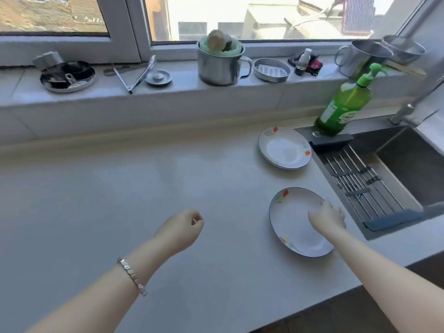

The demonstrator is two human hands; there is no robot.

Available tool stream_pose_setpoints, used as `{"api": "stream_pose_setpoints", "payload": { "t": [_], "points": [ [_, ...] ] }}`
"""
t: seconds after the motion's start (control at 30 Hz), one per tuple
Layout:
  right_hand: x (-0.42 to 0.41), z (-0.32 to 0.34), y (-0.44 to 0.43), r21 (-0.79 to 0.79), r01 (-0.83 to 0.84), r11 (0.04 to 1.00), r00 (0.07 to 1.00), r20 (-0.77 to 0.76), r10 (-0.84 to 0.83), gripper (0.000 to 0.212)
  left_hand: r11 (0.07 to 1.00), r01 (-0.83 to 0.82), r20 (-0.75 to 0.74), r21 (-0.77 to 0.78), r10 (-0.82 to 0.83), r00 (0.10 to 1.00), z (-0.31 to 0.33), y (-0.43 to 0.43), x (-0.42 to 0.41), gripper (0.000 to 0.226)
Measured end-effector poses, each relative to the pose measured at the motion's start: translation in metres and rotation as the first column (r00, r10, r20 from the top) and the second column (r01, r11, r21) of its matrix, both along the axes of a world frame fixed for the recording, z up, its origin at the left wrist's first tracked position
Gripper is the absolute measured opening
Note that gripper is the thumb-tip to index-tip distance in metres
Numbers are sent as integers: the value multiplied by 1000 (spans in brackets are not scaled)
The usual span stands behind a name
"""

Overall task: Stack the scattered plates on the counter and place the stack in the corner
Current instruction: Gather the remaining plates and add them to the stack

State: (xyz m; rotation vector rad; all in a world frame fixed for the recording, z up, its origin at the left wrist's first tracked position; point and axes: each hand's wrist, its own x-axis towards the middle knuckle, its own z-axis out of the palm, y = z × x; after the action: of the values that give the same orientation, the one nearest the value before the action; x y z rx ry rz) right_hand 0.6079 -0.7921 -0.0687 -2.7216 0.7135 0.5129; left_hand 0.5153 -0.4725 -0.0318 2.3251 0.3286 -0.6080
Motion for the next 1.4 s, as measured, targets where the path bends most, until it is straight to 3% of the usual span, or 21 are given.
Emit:
{"api": "stream_pose_setpoints", "payload": {
  "t": [0.17, 0.37, 0.57, 0.63, 0.73, 0.77, 0.87, 0.93, 1.07, 1.17, 1.23, 1.3, 1.4],
  "points": [
    [22, -25, -43, -30, 101, 994, 994, -43, -102, 46, 1000, 11, -55, -7, -12, 998, -3, -41, 31, 14],
    [30, -43, -65, 251, 109, 962, 991, 47, -125, 26, 991, -72, -141, -114, 56, 988, -5, -72, 66, 17],
    [40, -26, -46, 490, -30, 871, 969, 229, -96, 39, 918, -275, -210, -285, 220, 953, -11, -99, 92, 28],
    [50, -19, -31, 574, -60, 816, 964, 245, -102, 38, 819, -418, -345, -393, 290, 893, -7, -106, 97, 45],
    [69, -5, -9, 623, -141, 770, 951, 301, -70, 36, 545, -666, -494, -509, 448, 745, -2, -104, 108, 54],
    [75, -1, -2, 625, -180, 760, 944, 326, -45, 35, 516, -688, -478, -510, 495, 725, -2, -102, 111, 52],
    [93, 5, 14, 666, -218, 713, 958, 287, 25, 33, 558, -678, -348, -478, 589, 729, -4, -93, 118, 47],
    [106, 0, 22, 720, -128, 682, 978, 205, -33, 35, 553, -697, -276, -457, 657, 702, -9, -87, 121, 41],
    [134, -27, 29, 762, 241, 601, 899, 59, -435, 31, 494, -744, -236, -451, 738, 633, -17, -72, 120, 35],
    [155, -39, 32, 829, 424, 364, 763, -111, -636, 34, 440, -781, -232, -443, 786, 574, -17, -57, 117, 35],
    [163, -42, 34, 829, 489, 272, 684, -171, -709, 46, 414, -796, -212, -442, 814, 541, -17, -45, 112, 34],
    [165, -46, 35, 830, 518, 209, 641, -214, -737, 45, 383, -808, -200, -447, 838, 508, -15, -34, 106, 33],
    [166, -46, 32, 863, 477, 168, 670, -233, -704, 44, 336, -825, -203, -454, 863, 463, -12, -19, 91, 35]
  ]
}}
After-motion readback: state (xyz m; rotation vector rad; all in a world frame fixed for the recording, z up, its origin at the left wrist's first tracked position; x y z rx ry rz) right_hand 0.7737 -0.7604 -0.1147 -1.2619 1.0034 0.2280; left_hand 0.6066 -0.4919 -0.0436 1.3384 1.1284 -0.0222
